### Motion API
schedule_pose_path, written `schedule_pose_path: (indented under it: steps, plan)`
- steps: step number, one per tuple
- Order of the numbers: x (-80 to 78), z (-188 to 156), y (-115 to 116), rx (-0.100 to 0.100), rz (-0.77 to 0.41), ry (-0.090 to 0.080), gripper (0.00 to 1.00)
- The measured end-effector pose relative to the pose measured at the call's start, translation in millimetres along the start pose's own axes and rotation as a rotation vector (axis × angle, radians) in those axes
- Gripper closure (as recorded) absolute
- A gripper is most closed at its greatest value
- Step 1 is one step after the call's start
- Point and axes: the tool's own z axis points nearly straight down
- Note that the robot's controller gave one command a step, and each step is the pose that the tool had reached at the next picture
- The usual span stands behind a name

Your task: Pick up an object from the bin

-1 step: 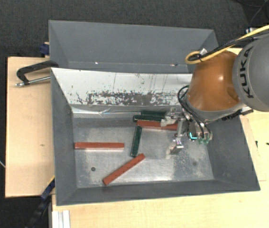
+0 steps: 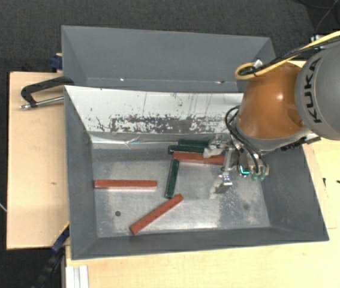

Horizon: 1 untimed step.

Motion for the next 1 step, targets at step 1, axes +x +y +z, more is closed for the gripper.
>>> schedule_pose_path:
  steps: [1]
  plan:
    - [-24.8, 25.5, 24.0, 0.001, -0.038, -0.009, 0.00]
